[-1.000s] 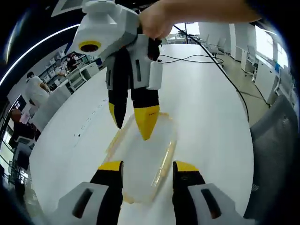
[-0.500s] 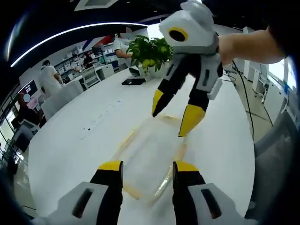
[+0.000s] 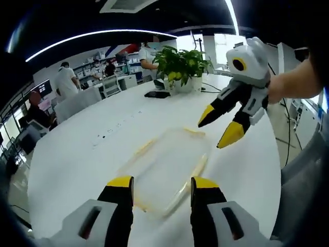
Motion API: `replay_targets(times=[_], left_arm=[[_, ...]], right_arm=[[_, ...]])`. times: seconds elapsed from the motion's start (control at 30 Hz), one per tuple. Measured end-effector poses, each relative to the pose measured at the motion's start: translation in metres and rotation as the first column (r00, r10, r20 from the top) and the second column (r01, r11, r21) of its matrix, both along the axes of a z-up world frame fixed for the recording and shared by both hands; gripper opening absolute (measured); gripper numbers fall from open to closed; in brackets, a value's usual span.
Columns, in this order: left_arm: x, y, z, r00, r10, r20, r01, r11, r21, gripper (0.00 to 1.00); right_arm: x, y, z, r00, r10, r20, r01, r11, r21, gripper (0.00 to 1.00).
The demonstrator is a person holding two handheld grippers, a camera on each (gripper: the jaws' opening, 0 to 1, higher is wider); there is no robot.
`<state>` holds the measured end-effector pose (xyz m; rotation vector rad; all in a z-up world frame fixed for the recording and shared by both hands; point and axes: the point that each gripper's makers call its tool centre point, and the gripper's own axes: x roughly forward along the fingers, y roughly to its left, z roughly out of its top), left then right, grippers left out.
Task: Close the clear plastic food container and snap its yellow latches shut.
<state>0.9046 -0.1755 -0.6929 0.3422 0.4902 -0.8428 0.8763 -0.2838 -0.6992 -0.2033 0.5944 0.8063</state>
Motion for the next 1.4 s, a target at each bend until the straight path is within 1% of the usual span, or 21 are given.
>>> replay_targets(times=[0.1,0.2,0.33,0.4,0.5,0.67,0.77,0.9,1.27,1.4], left_arm=[[-0.001,0.008,-0.005,0.999,0.039,0.000,-0.039,0.999,-0.015,0.38],[-0.003,0.015,-0.013,0.998,0.069,-0.009,-0.069,0.997,-0.017,0.38],[-0.007,0.017,-0.021,0.996,0.089,-0.022,-0.089,0.996,-0.016,0.39],[-0.008,0.019,-0.027,0.995,0.095,-0.026,-0.095,0.995,-0.005,0.39],[-0.010,0.018,-0.037,0.994,0.100,-0.048,-0.100,0.995,0.003,0.39],[-0.010,0.017,-0.049,0.994,0.093,-0.061,-0.091,0.995,0.031,0.37],[-0.008,0.017,-0.050,0.992,0.106,-0.071,-0.105,0.994,0.028,0.36],[-0.005,0.018,-0.051,0.991,0.116,-0.069,-0.114,0.993,0.030,0.35],[-0.004,0.014,-0.059,0.991,0.105,-0.077,-0.102,0.994,0.042,0.34],[-0.002,0.014,-0.059,0.990,0.116,-0.075,-0.113,0.993,0.040,0.30]], right_arm=[[0.001,-0.004,-0.009,0.999,-0.035,-0.006,0.035,0.999,0.003,0.39],[0.002,-0.009,-0.016,0.997,-0.072,-0.010,0.072,0.997,0.011,0.39],[0.004,-0.013,-0.025,0.993,-0.113,-0.012,0.114,0.993,0.014,0.40],[0.004,-0.013,-0.031,0.991,-0.128,-0.028,0.128,0.991,0.026,0.40],[0.005,-0.012,-0.038,0.989,-0.141,-0.045,0.143,0.989,0.037,0.40],[0.007,-0.009,-0.049,0.988,-0.145,-0.056,0.148,0.988,0.036,0.39],[0.008,-0.008,-0.056,0.988,-0.141,-0.062,0.143,0.989,0.024,0.38],[0.008,-0.006,-0.062,0.991,-0.122,-0.062,0.123,0.992,0.007,0.37],[0.012,-0.005,-0.063,0.993,-0.109,-0.034,0.109,0.994,-0.014,0.33],[0.012,-0.003,-0.063,0.994,-0.108,-0.027,0.107,0.994,-0.017,0.31]])
